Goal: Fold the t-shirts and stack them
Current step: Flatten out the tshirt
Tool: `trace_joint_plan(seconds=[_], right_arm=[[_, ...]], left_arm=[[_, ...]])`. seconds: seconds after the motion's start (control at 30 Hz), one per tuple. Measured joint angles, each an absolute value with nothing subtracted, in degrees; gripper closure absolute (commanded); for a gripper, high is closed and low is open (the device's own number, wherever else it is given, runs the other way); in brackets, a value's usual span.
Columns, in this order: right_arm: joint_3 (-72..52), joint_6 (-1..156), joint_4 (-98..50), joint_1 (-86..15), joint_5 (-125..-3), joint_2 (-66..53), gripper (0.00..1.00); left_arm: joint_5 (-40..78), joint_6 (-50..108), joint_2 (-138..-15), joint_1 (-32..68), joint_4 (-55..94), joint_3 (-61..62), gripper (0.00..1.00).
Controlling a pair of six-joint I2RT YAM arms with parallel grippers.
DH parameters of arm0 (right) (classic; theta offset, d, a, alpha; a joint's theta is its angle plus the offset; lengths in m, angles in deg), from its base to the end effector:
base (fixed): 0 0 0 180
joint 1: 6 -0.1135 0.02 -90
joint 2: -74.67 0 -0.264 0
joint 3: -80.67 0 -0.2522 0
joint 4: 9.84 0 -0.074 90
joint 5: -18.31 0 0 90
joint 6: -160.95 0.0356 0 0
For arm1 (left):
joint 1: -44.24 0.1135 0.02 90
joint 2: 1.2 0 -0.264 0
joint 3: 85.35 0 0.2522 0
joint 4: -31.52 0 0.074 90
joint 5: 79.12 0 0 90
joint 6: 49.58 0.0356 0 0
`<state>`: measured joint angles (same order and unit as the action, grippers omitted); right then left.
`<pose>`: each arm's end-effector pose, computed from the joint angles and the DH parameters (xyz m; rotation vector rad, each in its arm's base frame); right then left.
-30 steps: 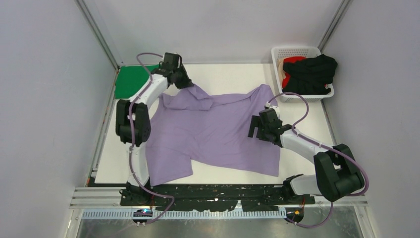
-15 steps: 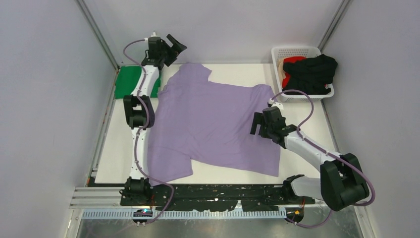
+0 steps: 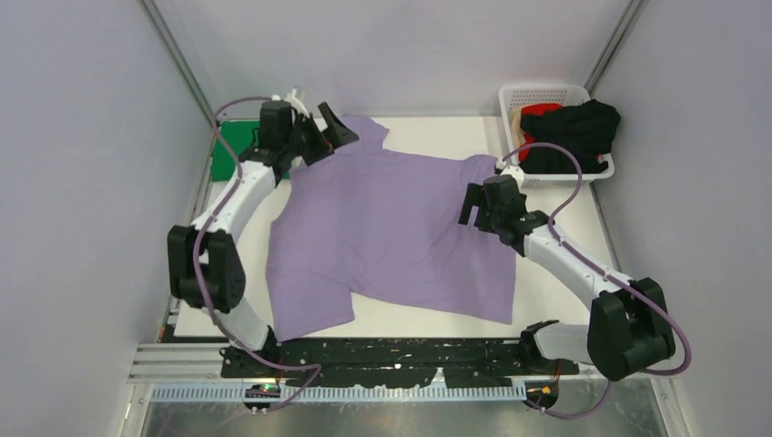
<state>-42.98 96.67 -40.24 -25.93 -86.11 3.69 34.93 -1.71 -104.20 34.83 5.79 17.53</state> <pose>0.2424 0.0785 0.2226 0.2390 2.3156 0.1022 0.4193 -0.0842 0.3238 -0.3234 2.0993 -0.9775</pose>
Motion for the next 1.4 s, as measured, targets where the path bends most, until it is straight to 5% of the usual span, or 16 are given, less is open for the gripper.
trace_joint_plan(seconds=[0.2, 0.4, 0.97, 1.4], right_arm=[[-38.2, 97.6, -40.7, -25.8, -85.6, 0.4, 0.04], [-38.2, 98.2, -41.7, -25.7, -84.2, -5.4, 0.05], [-29.3, 97.4, -45.4, -22.0, -83.3, -22.5, 0.04], [-14.4, 93.5, -46.7, -20.0, -83.6, -24.8, 0.05]], left_arm=[[31.4, 1.8, -82.3, 29.7, 7.2, -15.3, 0.0], [27.5, 1.9, -77.7, 29.8, 5.2, -33.2, 0.0], [24.7, -1.8, -72.4, 27.5, 5.7, -41.3, 0.0], [18.3, -4.2, -59.5, 22.2, -12.0, -39.6, 0.0]])
